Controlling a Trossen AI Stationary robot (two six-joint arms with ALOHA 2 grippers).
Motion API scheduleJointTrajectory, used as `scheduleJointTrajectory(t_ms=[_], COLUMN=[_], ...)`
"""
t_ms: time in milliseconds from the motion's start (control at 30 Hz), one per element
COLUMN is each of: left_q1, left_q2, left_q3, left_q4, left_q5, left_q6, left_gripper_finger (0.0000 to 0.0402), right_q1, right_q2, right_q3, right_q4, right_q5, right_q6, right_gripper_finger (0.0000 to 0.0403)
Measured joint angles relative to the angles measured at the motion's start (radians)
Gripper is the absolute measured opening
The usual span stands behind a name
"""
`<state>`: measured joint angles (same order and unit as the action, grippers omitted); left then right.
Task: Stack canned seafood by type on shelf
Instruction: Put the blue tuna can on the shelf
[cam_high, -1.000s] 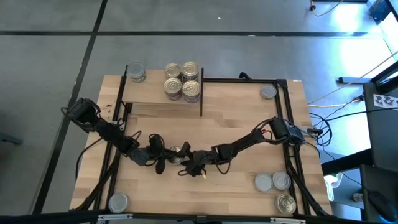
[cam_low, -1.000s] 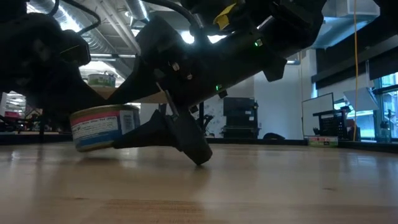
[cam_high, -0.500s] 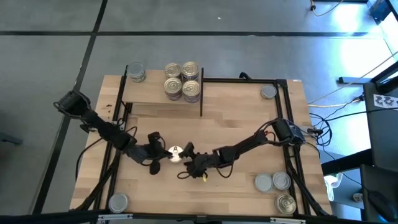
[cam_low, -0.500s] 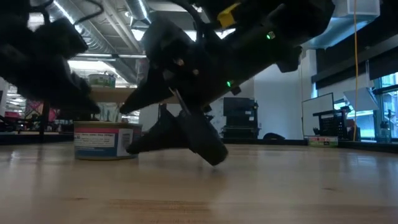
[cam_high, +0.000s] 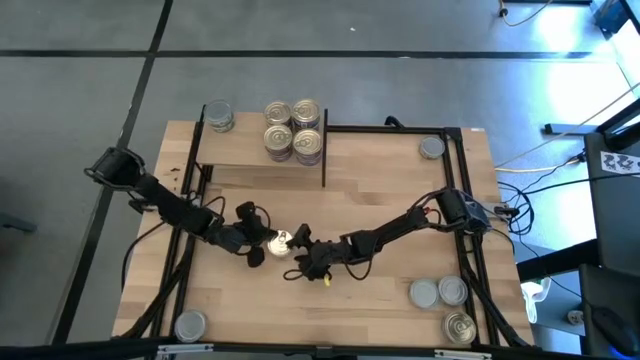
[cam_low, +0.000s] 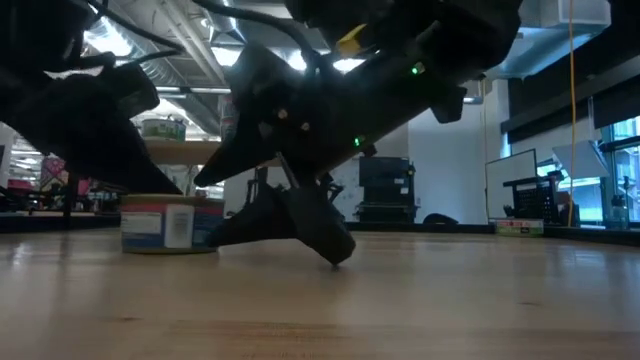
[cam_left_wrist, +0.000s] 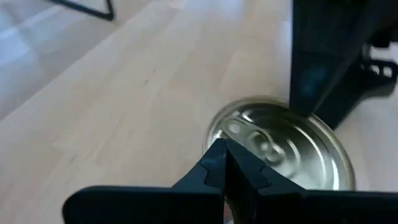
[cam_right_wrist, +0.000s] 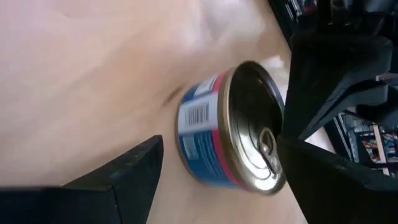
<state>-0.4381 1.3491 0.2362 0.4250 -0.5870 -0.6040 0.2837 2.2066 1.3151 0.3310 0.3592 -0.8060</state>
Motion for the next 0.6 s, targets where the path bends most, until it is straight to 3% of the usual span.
scheduleJointTrajectory(t_ms=[200,600], left_q1=[0.035,0.039], left_q2=[0.000,0.002], left_q3=[-0.047,-0.050], left_q4=[0.061,0.088], left_q5=[-0.011,0.006], left_q6=[-0.091,-0.077], left_gripper_finger=[0.0001,0.0001], right_q1=[-0.018,-0.032], right_q2=[0.002,0.012], right_q3=[0.000,0.000], right_q4=[0.020,0.140], right_q5=[0.020,0.012], right_q6=[-0.012,0.010], right_gripper_finger=[0.0312,0.0312])
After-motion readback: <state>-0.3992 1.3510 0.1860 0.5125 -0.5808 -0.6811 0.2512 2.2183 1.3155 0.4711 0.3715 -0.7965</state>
